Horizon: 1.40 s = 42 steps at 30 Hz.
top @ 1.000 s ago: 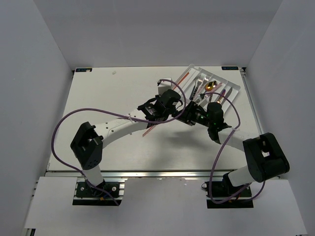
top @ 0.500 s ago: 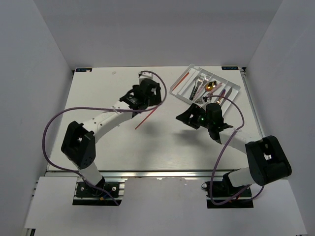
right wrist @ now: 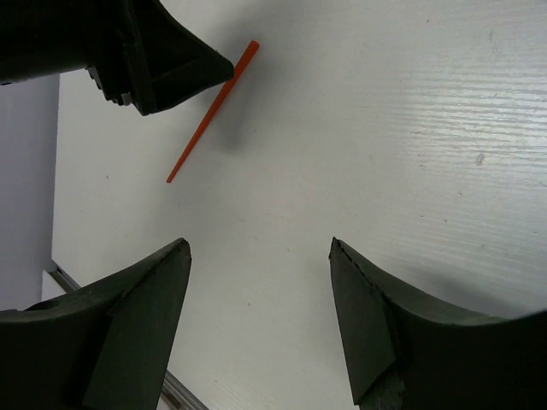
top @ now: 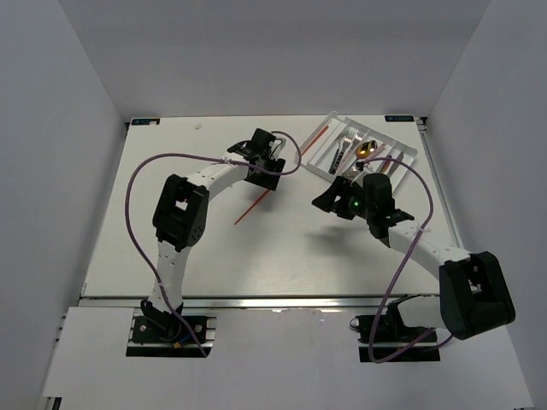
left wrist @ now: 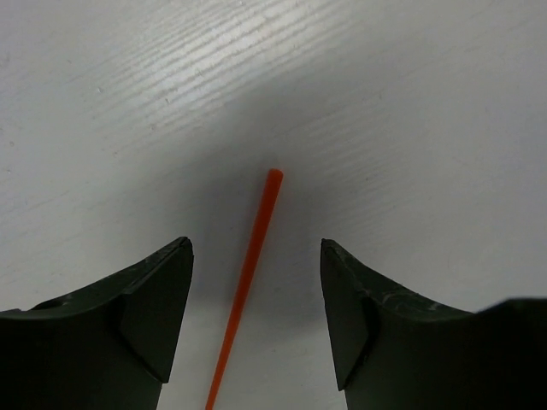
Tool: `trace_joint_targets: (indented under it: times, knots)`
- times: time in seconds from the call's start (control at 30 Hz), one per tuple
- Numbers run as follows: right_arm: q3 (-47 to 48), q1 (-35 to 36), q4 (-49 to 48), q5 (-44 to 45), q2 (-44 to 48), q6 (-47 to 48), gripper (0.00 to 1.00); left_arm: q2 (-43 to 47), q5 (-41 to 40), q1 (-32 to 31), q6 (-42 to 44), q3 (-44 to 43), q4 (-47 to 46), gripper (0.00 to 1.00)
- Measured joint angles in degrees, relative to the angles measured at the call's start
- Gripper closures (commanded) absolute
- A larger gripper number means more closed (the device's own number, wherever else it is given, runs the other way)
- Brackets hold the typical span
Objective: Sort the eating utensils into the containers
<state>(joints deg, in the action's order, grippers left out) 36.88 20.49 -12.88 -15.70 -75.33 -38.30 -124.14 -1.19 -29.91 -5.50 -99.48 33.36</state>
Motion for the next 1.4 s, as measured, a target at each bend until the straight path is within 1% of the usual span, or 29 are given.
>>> trace_joint_targets:
  times: [0.03, 0.07, 0.13, 0.17, 0.27, 0.3, 0.47, 0.63, 0.7, 0.8, 0.87, 0.97, 1.07, 1.17, 1.27, 1.4]
  knots:
    - [0.1, -0.1, 0.8, 0.2, 0.7, 0.8, 0.28, -0.3, 0.3, -0.1, 0.7, 0.0, 0.9, 0.31]
    - [0.1, -0.2, 1.4, 0.3, 1.3, 1.4, 0.28, -0.5, 0.6, -0.1, 1.1, 0.0, 1.5, 0.35]
    - [0.1, -0.4, 2.6, 0.4, 2.6, 2.6, 0.28, -0.5, 0.9, -0.1, 2.0, 0.0, 2.2, 0.4]
    - [0.1, -0.6, 3.1, 0.4, 3.1, 2.9, 0.28, -0.5, 1.0, -0.1, 2.3, 0.0, 2.3, 0.44]
    - [0.1, -0.6, 4.0, 0.4, 4.2, 3.9, 0.28, -1.4, 1.9, -0.1, 3.0, 0.0, 2.3, 0.5]
    - [0.1, -0.6, 4.3, 0.3, 4.4, 4.2, 0.28, -1.9, 2.3, -0.1, 3.1, -0.1, 2.4, 0.54]
    - [0.1, -0.6, 5.0, 0.3, 5.7, 4.6, 0.28, -3.9, 3.0, -0.1, 2.9, -0.4, 1.7, 0.57]
    - [0.1, -0.6, 5.3, 0.2, 6.1, 4.8, 0.28, -4.2, 0.5, -1.0, 2.3, -0.4, 1.0, 0.79]
    - [0.1, -0.6, 5.4, 0.1, 6.1, 4.9, 0.28, -4.3, -1.4, -1.6, 2.0, -0.4, 0.9, 0.82]
    - [0.1, -0.6, 5.5, 0.0, 6.4, 4.9, 0.28, -4.3, -4.2, -2.8, 1.2, -0.3, 0.6, 0.94]
    - [0.1, -0.8, 5.5, -0.5, 6.6, 4.9, 0.27, -4.3, -6.1, -3.5, 0.8, 0.2, 0.1, 1.0]
    - [0.1, -1.6, 4.5, -2.7, 6.7, 4.5, 0.25, -4.3, -8.0, -4.2, -0.3, 0.4, -0.6, 1.0]
    - [-0.9, -3.0, 0.2, -7.2, 6.6, 3.5, 0.25, -4.0, -9.1, -4.4, -3.1, 0.7, -0.9, 1.0]
    - [-2.5, -3.5, -5.7, -11.8, 4.8, 1.7, 0.25, -3.0, -10.0, -4.4, -8.5, 2.1, -1.5, 1.0]
    - [-4.9, -3.3, -11.7, -16.4, 1.0, -0.8, 0.25, 0.0, -9.6, -4.5, -15.5, 6.3, -3.1, 1.0]
    - [-5.6, -1.9, -14.5, -18.4, -2.6, -2.5, 0.26, 6.3, -8.1, -4.6, -23.2, 12.7, -6.0, 1.0]
